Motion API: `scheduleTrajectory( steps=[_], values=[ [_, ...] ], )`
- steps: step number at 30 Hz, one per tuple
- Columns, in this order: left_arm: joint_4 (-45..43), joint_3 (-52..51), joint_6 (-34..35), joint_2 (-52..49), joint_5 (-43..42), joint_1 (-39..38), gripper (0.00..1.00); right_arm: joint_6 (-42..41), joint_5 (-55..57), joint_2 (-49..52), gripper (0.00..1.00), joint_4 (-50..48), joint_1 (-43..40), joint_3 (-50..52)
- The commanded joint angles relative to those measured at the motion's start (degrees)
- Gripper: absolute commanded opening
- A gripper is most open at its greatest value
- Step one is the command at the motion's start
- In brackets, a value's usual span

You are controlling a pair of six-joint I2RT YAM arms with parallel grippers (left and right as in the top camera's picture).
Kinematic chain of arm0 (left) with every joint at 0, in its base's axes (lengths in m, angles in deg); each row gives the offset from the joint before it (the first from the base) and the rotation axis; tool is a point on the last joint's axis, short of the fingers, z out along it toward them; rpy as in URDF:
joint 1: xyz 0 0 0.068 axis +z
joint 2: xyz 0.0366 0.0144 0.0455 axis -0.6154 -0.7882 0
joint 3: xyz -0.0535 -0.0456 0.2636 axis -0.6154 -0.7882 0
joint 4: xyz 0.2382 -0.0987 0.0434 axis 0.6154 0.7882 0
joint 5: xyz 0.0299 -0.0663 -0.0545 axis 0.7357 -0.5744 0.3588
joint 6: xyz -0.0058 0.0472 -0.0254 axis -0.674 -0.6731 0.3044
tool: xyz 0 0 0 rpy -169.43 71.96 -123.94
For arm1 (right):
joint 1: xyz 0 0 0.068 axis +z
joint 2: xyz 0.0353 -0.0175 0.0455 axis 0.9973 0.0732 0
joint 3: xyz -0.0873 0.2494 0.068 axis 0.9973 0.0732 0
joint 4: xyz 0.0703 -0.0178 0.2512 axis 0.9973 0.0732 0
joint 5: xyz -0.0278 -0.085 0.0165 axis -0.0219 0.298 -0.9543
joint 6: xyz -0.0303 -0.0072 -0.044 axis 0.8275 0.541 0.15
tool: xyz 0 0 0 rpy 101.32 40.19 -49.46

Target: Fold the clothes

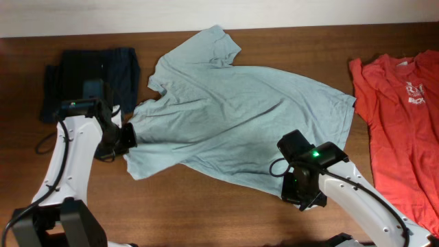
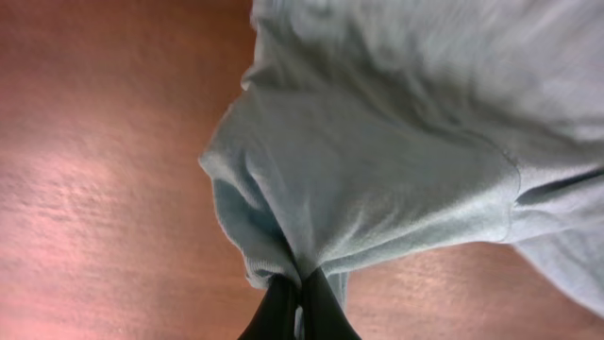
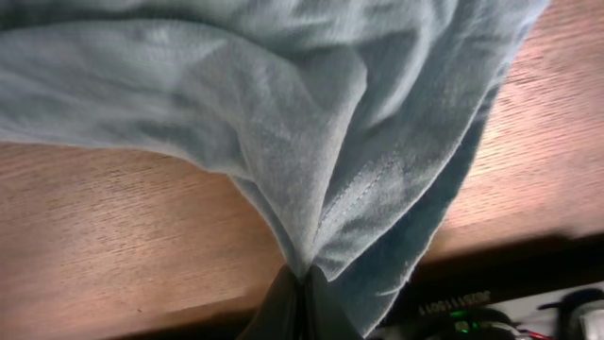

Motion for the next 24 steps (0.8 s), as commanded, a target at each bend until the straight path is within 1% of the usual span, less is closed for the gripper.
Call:
scheduleTrajectory(
  steps=[1,4,8,10,13,20,24],
  values=[
    [0.1,3.1,-0.1,1.2,-0.7,0.2,0.01,0.4,2.7,-0.5,0.04,0.3,0.4,-2.2],
    [-0.7,5.4,-0.1,1.2,-0.6,0.2,0.01,0.4,4.1,-0.5,0.04,1.0,0.1,-3.5],
    [-3.4,6.7,-0.1,1.2,-0.7,0.2,0.01,0.4,7.1,-0.5,0.04,3.4,-2.8,-5.6],
    [-4.9,6.7,-0.1,1.2,-0.7,0.2,0.01,0.5,8.0,-0.5,0.04,4.5,-5.6,-6.2],
    [-6.3,6.7,-0.1,1.2,-0.6,0.2,0.01,3.0,8.0,-0.5,0.04,4.8,-9.4,-6.2],
    [-7.1,6.7,-0.1,1.2,-0.6,0.2,0.01,6.1,5.9,-0.5,0.04,4.3,-17.6,-6.3],
    [-10.6,6.7,-0.1,1.2,-0.7,0.2,0.01,7.7,5.8,-0.5,0.04,2.8,-22.2,-6.3]
  ],
)
